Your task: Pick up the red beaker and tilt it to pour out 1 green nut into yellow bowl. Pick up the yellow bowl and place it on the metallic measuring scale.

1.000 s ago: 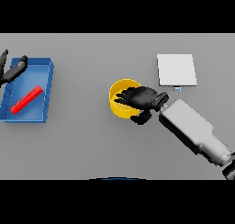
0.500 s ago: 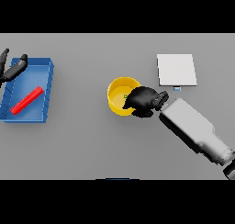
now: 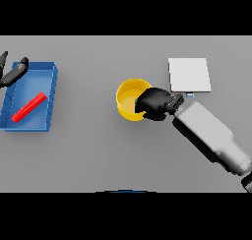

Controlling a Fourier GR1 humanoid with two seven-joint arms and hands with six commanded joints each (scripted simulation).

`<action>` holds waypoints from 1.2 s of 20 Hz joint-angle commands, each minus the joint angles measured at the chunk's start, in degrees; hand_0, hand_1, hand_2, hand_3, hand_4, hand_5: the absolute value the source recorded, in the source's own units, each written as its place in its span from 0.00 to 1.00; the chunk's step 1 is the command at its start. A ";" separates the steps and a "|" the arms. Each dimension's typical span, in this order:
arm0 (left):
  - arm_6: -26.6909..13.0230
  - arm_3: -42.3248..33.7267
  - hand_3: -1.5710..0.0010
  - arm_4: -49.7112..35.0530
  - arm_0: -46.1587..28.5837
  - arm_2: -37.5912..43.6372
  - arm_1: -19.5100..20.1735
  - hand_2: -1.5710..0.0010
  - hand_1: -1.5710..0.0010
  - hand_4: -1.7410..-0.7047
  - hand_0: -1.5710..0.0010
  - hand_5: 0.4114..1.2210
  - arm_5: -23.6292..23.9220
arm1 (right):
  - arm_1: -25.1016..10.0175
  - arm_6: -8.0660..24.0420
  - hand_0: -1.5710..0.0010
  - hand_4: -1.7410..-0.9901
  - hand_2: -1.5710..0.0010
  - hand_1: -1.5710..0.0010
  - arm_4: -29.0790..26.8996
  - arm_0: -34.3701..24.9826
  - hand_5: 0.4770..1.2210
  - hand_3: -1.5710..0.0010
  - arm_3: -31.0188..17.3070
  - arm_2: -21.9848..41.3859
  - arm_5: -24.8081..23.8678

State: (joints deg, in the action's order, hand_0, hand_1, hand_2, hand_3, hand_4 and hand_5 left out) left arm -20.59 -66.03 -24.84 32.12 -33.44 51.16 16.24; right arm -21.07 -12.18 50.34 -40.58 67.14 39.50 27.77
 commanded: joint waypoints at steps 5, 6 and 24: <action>-0.05 -0.23 1.00 0.02 -0.44 -0.08 -0.08 1.00 1.00 0.98 1.00 0.35 0.20 | -4.15 1.93 0.01 0.00 0.09 0.01 -2.60 1.01 1.00 0.22 7.90 -3.79 4.10; -0.06 0.56 1.00 -0.04 -0.16 -0.11 -0.58 1.00 1.00 0.98 1.00 0.34 -0.05 | -4.34 2.33 0.00 0.00 0.09 0.01 -3.09 0.50 1.00 0.23 8.56 -4.81 4.35; -2.34 -2.71 1.00 -0.69 -1.08 0.15 1.25 1.00 1.00 0.97 1.00 0.40 0.72 | -10.89 1.46 0.00 0.00 0.02 0.00 -1.75 -2.43 1.00 0.27 -5.16 -13.40 -6.98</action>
State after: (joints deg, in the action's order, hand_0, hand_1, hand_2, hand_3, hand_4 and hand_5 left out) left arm -22.99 -68.74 -25.53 31.02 -33.30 52.40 16.96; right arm -31.98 -10.48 48.64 -42.98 61.95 26.11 20.80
